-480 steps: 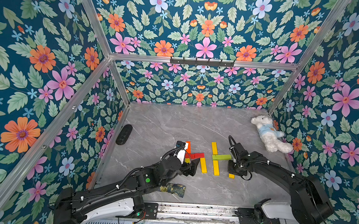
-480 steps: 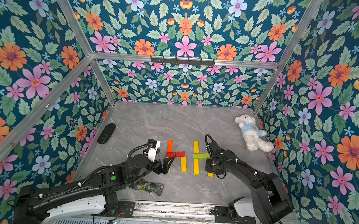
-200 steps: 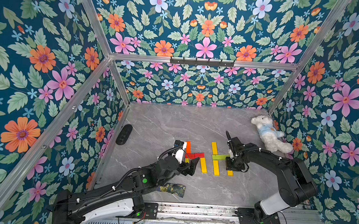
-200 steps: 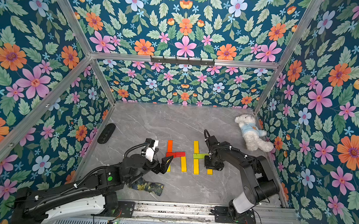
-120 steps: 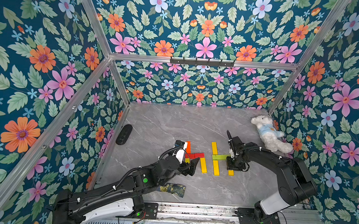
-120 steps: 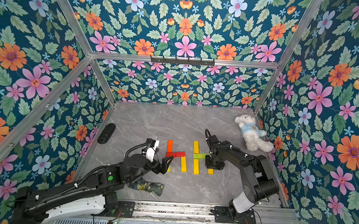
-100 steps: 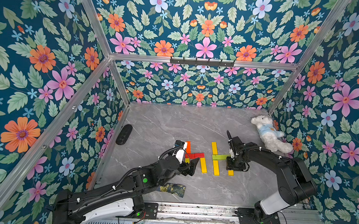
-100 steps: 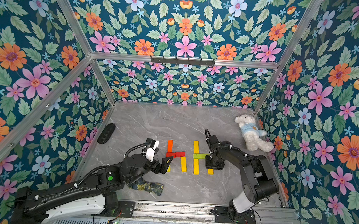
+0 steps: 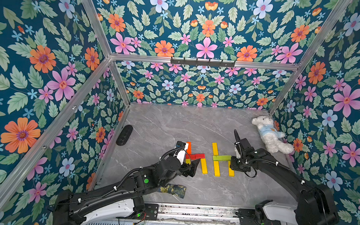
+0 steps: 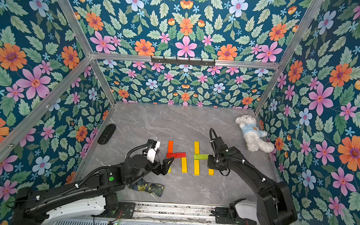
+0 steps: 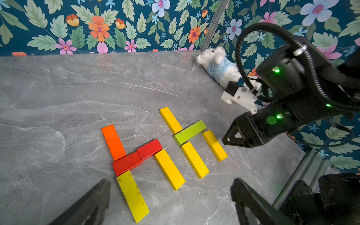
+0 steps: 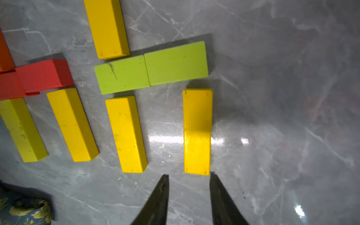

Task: Assemble the letter h with building blocks
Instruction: Assemble the building block at the center of the board.

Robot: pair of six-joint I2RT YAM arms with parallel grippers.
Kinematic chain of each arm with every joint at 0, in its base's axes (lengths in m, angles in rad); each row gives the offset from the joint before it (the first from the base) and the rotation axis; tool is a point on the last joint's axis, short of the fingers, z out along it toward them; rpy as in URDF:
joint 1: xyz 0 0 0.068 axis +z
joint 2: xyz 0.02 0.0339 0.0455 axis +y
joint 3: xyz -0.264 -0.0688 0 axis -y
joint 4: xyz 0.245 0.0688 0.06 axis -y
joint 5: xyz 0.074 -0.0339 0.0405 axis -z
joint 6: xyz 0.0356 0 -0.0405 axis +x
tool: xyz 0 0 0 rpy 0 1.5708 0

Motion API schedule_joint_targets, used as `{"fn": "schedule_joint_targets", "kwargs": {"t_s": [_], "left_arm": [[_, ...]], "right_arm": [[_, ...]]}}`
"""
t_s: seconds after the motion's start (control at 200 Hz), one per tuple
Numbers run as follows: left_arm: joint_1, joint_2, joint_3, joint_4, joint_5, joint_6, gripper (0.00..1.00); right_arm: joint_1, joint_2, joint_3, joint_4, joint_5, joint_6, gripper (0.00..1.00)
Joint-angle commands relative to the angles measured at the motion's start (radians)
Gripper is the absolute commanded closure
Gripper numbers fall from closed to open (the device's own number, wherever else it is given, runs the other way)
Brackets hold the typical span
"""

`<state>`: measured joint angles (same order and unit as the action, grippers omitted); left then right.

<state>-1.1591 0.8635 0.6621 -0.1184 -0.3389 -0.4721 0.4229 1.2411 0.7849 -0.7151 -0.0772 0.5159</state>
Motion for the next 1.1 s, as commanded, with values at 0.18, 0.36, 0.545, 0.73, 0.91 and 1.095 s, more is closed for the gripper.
{"fn": "schedule_joint_targets", "kwargs": {"t_s": [0.18,0.36,0.545,0.73,0.91,1.095], "left_arm": [[0.000,0.000,-0.007,0.029,-0.010,0.000,0.01],[0.001,-0.007,-0.009,0.031,-0.015,0.003,0.01],[0.000,-0.010,-0.012,0.027,-0.017,0.000,0.00],[0.001,-0.018,-0.012,0.019,-0.024,0.001,0.01],[0.001,-0.018,-0.008,0.015,-0.028,0.006,0.01],[0.001,-0.016,-0.007,0.015,-0.030,0.006,0.01]], "right_arm": [[0.009,-0.065,-0.116,-0.065,-0.071,0.144,0.86],[0.010,-0.013,-0.144,0.019,-0.127,0.171,0.88],[0.010,0.080,-0.125,0.053,-0.106,0.170,0.88],[0.010,0.124,-0.117,0.066,-0.073,0.162,0.89],[0.000,0.133,-0.110,0.056,-0.039,0.149,0.89],[-0.012,0.147,-0.098,0.066,-0.034,0.133,0.89]]}}
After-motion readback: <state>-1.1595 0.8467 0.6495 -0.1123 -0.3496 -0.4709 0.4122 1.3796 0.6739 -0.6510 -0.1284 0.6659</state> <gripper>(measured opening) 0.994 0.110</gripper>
